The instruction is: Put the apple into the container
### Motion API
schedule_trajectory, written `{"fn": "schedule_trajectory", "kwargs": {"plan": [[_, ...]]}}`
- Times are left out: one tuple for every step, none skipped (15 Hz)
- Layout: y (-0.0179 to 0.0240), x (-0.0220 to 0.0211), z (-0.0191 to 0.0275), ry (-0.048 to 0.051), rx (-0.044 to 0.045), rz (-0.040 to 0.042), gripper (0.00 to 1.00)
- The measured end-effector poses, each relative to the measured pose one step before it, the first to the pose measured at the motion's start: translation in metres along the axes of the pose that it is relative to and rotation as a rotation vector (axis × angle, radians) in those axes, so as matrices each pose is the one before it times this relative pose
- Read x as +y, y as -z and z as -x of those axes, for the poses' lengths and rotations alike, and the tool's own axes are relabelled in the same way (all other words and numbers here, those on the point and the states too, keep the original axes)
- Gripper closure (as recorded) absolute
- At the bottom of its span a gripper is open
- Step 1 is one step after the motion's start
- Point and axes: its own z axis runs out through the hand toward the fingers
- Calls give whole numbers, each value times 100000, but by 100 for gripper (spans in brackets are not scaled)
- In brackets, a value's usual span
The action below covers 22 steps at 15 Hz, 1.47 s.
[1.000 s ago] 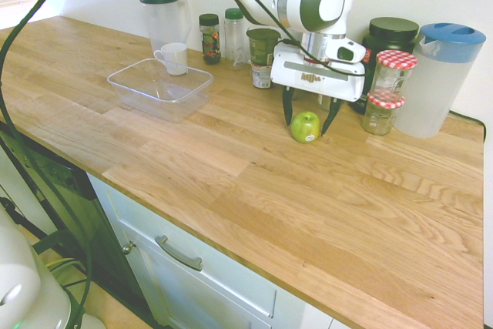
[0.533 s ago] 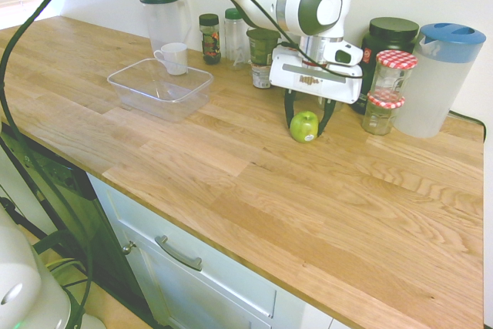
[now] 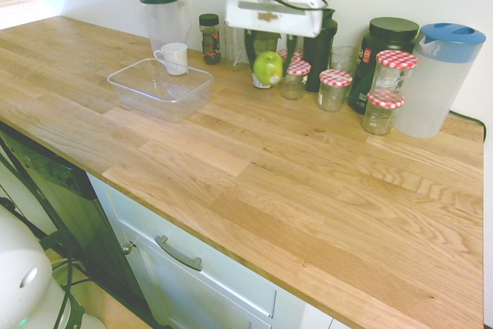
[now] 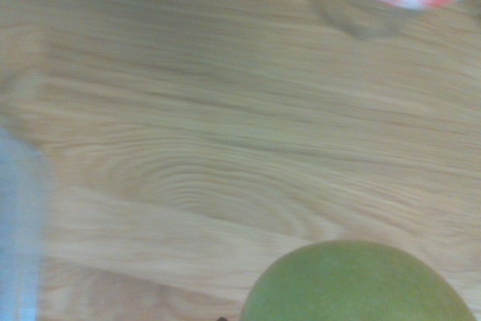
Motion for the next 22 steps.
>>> {"fn": "schedule_trajectory", "kwargs": {"plan": [[453, -2662, 2897, 2963, 345, -593, 100], [1, -2655, 2571, 1992, 673, -696, 100], [-427, -2581, 2289, 1497, 578, -718, 100], [-815, -2226, 2171, 722, -211, -178, 100], [-1219, -1917, 2004, 403, -131, -290, 100], [-1322, -1339, 1553, 214, 290, -758, 100], [-1315, -923, 1142, -180, 492, -1073, 100], [-1425, -628, 770, -625, 368, -1010, 100], [-1376, -302, 444, -474, 7, -608, 100], [-1230, -206, 222, -408, -338, -235, 100], [-1044, -314, 134, -412, -149, -161, 100], [-826, -405, 98, -664, 199, -440, 0], [-652, -359, 144, -918, 236, -347, 0], [-480, -205, 158, -643, 23, 252, 0], [-345, -125, 114, -508, -87, 289, 0], [-243, -19, 31, -445, -252, 316, 0], [-102, 3, -10, -271, -90, 106, 0], [67, -35, -31, -77, 100, -145, 0], [173, -72, -51, -7, 223, -302, 0], [174, -27, -22, -19, 166, -192, 0], [223, 22, 7, -89, 66, -81, 0], [486, 81, -17, 8, 214, -79, 0]]}}
